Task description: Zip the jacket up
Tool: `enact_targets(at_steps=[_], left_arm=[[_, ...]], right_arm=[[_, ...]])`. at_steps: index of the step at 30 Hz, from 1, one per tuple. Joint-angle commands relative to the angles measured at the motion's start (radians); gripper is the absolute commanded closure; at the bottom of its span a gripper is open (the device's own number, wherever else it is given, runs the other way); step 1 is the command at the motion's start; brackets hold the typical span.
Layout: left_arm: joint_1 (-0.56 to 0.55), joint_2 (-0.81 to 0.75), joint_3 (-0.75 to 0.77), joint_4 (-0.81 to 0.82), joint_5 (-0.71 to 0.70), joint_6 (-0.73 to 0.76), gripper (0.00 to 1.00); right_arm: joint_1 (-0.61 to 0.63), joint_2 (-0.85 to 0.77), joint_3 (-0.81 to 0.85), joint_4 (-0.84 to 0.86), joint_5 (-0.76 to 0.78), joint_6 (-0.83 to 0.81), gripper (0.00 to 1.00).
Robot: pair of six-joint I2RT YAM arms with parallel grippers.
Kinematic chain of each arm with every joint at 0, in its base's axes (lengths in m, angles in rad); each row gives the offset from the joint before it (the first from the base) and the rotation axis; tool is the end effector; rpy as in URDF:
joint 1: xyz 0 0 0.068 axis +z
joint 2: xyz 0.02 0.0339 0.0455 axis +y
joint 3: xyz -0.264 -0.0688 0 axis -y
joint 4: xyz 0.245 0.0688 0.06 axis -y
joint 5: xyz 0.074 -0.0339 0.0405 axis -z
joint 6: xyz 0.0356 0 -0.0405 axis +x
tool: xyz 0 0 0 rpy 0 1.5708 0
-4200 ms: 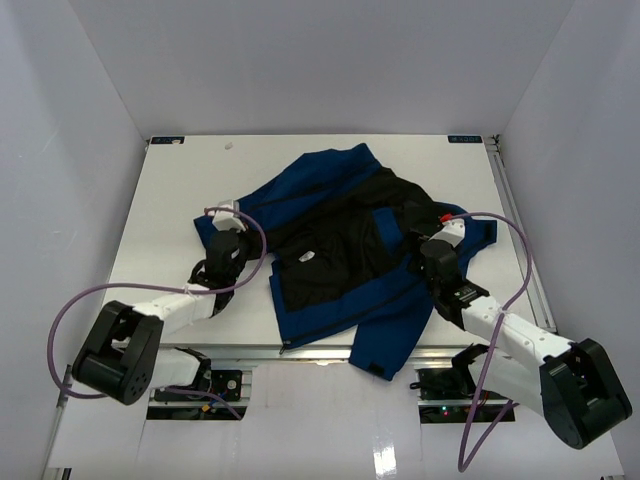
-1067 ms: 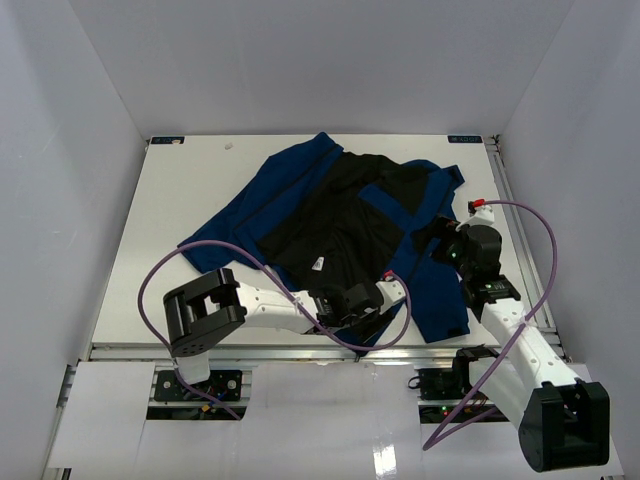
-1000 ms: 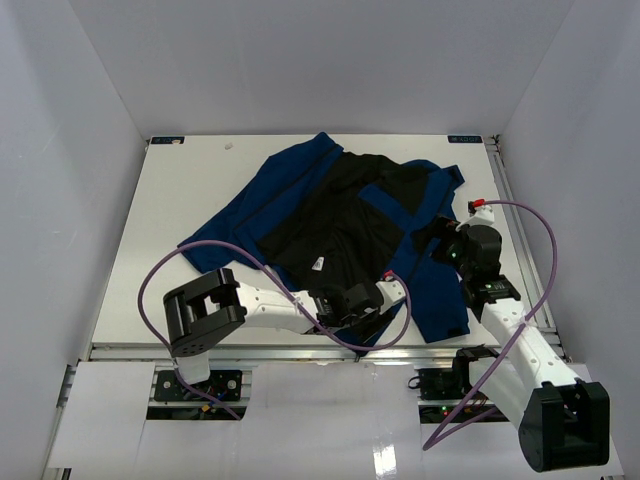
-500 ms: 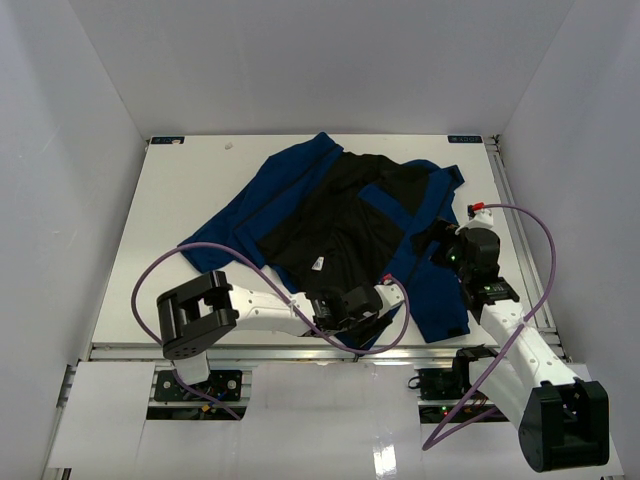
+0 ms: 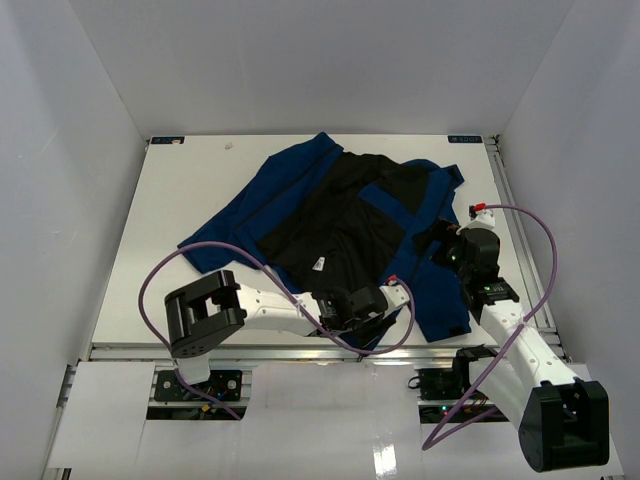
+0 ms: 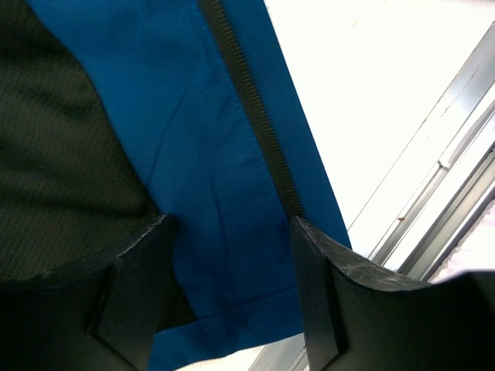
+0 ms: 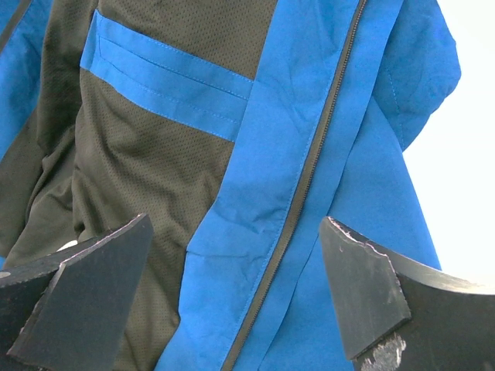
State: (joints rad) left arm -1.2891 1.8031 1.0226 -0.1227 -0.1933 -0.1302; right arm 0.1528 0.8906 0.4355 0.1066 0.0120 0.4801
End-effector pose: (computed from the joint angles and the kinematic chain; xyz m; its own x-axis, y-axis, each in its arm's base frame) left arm 0.1079 -0.3483 0.1551 -0.3346 0.6977 -0.6334 0.8736 0.4817 0.0692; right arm 0.2011 0.0305 0.2275 -0.3645 0.4111 -0.8355 0.0308 0.9021 0.4305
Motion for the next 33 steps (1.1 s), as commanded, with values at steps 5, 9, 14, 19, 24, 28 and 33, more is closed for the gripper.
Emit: enact_targets(at_steps=[5, 9, 14, 19, 24, 28, 33], left_arm=[[0.039, -0.031, 0.018, 0.035, -0.001, -0.083, 0.99], [0.172, -0.128, -0.021, 0.112, 0.225, -0.180, 1.00], [0.375, -0.226, -0.086, 0.240, 0.501, -0.285, 1.00], [0.461, -0.259, -0.086, 0.318, 0.691, -0.370, 1.00], [0.530, -0.265, -0.102, 0.425, 0.835, -0.469, 1.00], [0.551, -0.278, -0.102, 0.445, 0.867, -0.499, 1.00], [0.564, -0.290, -0.127, 0.484, 0.886, -0.526, 1.00]], right_arm=[[0.001, -0.087, -0.028, 0.027, -0.074, -0.003, 0.07], [0.002, -0.157, -0.098, 0.109, -0.206, 0.011, 0.11], [0.006, -0.204, -0.197, 0.273, -0.342, 0.029, 0.17], [0.021, -0.213, -0.270, 0.481, -0.499, 0.073, 0.28], [0.075, -0.229, -0.310, 0.604, -0.583, 0.087, 0.35], [0.137, -0.225, -0.320, 0.660, -0.599, 0.085, 0.38], [0.268, -0.195, -0.327, 0.722, -0.575, 0.106, 0.41]])
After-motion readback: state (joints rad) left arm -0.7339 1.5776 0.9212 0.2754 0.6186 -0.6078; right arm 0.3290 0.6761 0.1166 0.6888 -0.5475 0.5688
